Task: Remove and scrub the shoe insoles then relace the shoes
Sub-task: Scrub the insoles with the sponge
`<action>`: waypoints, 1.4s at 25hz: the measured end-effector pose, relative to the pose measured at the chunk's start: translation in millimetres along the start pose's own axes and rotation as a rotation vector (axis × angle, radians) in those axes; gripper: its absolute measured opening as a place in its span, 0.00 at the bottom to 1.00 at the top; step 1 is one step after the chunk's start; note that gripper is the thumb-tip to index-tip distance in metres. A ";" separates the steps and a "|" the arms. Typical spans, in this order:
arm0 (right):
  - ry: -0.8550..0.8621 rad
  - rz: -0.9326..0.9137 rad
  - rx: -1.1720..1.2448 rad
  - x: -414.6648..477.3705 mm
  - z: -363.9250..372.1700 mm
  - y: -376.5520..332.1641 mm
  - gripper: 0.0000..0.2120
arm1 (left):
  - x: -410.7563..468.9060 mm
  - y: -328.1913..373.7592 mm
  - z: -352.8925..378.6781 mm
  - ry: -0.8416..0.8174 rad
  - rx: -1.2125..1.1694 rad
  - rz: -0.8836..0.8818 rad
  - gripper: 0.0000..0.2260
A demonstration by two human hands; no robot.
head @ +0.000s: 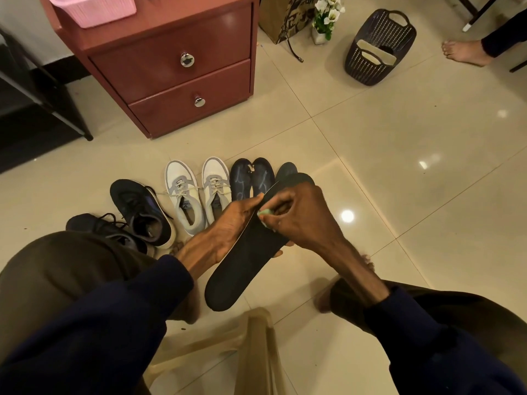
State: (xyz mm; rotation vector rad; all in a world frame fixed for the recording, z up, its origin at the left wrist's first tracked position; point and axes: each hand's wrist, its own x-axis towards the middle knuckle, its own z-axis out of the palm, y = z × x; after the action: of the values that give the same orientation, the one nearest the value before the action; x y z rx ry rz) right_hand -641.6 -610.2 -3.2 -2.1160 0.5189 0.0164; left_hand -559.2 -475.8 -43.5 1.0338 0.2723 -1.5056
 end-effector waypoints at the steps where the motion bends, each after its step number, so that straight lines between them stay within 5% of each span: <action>1: 0.071 0.018 -0.030 3.6 -5.1 4.3 0.03 | 0.5 -0.2 -0.6 -0.013 -0.003 -0.009 0.25; 4: 0.417 0.076 -0.134 14.5 -20.5 20.5 0.07 | 3.3 1.9 -0.3 -0.045 0.006 -0.041 0.29; 6: 0.446 0.024 -0.124 11.4 -11.2 17.0 0.05 | 5.2 1.7 -0.9 -0.017 0.025 -0.034 0.27; 11: -0.132 0.001 -0.011 -0.6 -5.4 -0.6 0.02 | 1.9 -1.4 -1.4 0.044 0.043 0.019 0.23; 15: 0.298 0.049 -0.199 12.6 -26.0 17.6 0.05 | 2.7 1.7 0.9 -0.050 0.013 -0.028 0.28; 17: 0.346 -0.024 -0.154 10.0 -14.6 16.3 0.04 | 4.4 1.9 -0.1 -0.030 0.012 -0.031 0.27; 21: -0.165 -0.024 -0.054 -3.0 -1.0 3.0 0.01 | 3.7 0.2 -2.0 -0.001 -0.018 -0.005 0.21; 23: -0.261 0.068 -0.141 -0.6 -13.9 7.1 0.02 | 3.3 -0.5 0.3 0.004 0.007 -0.010 0.23; 26: 0.035 0.150 -0.349 8.5 -29.9 25.9 0.07 | 4.7 2.5 1.6 -0.043 0.001 -0.051 0.29; 29: 0.238 -0.047 -0.313 8.4 -19.8 26.4 0.05 | 8.5 3.9 -2.6 -0.018 -0.009 -0.042 0.28; 33: -0.215 -0.108 -0.164 -2.6 -10.3 10.4 0.02 | 6.4 2.2 -1.0 0.025 -0.019 -0.008 0.21; 35: -0.251 -0.029 -0.302 1.8 -22.8 14.4 0.01 | 5.3 1.4 0.9 0.016 -0.012 -0.032 0.24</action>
State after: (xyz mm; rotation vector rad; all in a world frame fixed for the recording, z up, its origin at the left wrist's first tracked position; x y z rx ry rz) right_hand -649.5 -636.1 -2.0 -2.3705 0.3515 0.3588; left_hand -557.7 -480.4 -46.2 1.0366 0.3102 -1.5230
